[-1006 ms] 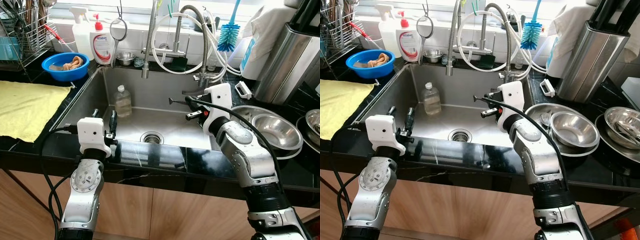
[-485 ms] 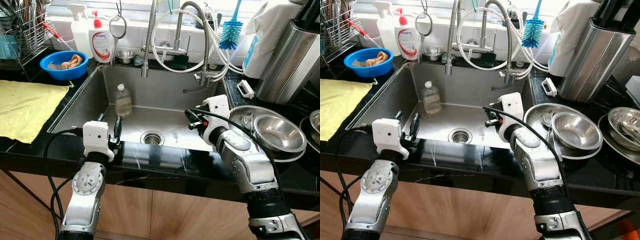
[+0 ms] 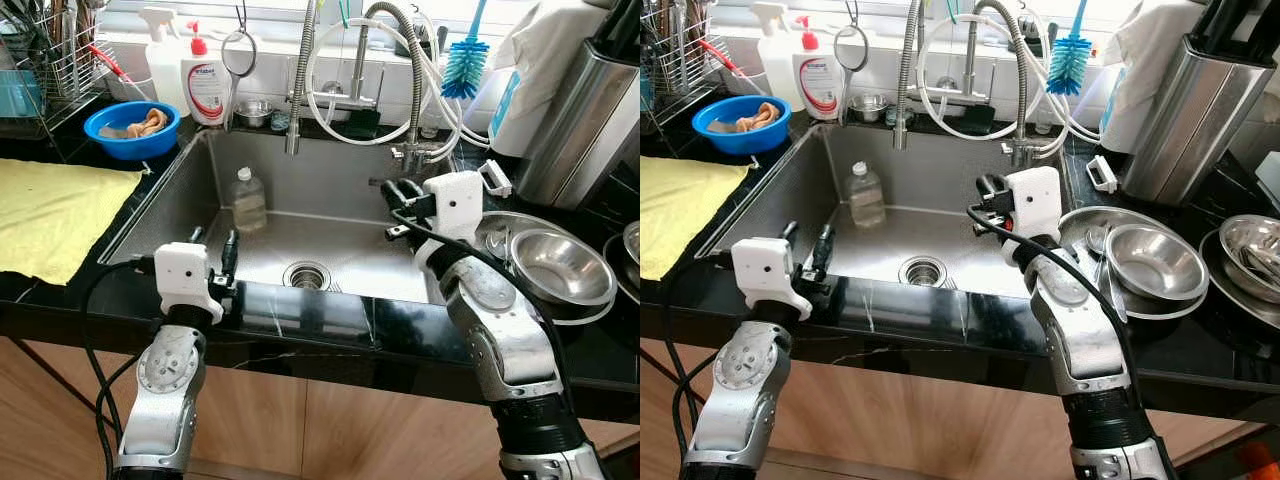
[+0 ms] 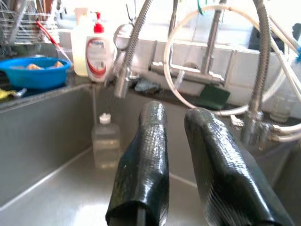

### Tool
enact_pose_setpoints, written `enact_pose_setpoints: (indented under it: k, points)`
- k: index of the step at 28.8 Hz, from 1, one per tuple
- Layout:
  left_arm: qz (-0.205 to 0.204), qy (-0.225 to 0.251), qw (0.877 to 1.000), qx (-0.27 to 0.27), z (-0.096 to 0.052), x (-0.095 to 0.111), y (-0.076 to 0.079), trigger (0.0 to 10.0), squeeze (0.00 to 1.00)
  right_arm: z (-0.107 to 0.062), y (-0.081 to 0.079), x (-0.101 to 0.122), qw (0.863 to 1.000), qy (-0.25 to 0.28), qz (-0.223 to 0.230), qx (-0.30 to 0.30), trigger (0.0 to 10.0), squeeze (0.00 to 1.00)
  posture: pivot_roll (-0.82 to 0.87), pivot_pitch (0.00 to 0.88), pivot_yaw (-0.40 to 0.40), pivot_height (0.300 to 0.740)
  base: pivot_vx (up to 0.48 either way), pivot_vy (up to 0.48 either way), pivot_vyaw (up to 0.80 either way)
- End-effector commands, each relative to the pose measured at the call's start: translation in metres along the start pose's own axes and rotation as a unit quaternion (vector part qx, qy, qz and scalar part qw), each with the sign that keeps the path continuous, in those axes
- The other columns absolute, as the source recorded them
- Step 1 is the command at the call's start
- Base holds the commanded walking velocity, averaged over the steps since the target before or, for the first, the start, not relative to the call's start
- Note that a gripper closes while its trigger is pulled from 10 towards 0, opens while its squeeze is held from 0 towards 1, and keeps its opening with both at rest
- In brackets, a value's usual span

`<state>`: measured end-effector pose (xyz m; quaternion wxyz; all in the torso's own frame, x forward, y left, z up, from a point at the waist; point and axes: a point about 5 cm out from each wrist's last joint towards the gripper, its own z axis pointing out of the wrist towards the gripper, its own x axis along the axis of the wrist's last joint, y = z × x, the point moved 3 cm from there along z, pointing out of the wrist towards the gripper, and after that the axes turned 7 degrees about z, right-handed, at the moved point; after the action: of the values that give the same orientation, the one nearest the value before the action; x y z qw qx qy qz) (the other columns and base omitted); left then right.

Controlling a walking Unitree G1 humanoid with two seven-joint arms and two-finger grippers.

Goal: Kitchen organization

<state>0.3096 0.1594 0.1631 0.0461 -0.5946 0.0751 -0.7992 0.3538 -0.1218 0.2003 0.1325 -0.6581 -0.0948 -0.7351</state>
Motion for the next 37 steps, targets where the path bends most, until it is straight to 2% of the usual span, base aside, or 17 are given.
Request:
enact_pose_setpoints:
  k: [1, 14, 17, 31, 37]
  points:
    - [0.0, 0.012, 1.0, 0.01, 0.002, 0.007, -0.005, 10.0, 0.0, 0.001, -0.005, 0.011, 1.0, 0.025, 0.0, 0.006, 10.0, 0.0, -0.06, 0.0, -0.034, 0.732, 0.0, 0.48, 0.0]
    - [0.002, 0.021, 1.0, 0.011, 0.003, 0.011, -0.006, 10.0, 0.0, 0.0, -0.006, 0.016, 0.999, 0.052, -0.014, 0.006, 10.0, 0.0, -0.06, 0.0, -0.035, 0.732, 0.0, 0.057, -0.44]
    - [0.014, 0.018, 1.0, 0.005, 0.003, 0.01, -0.007, 10.0, 0.0, -0.006, -0.001, 0.015, 0.998, 0.057, -0.022, -0.018, 10.0, 0.0, -0.07, 0.0, -0.027, 0.732, 0.0, 0.0, 0.0]
    - [0.02, 0.034, 0.999, 0.006, 0.002, 0.019, -0.007, 10.0, 0.0, -0.002, -0.002, 0.017, 0.997, 0.069, -0.017, -0.028, 10.0, 0.0, -0.06, 0.0, -0.021, 0.732, -0.218, 0.0, 0.0]
    - [0.02, 0.032, 0.999, 0.005, 0.002, 0.019, -0.008, 10.0, 0.0, -0.003, -0.002, 0.019, 0.997, 0.074, -0.017, -0.032, 10.0, 0.0, -0.06, 0.0, -0.016, 0.706, 0.0, 0.0, -0.28]
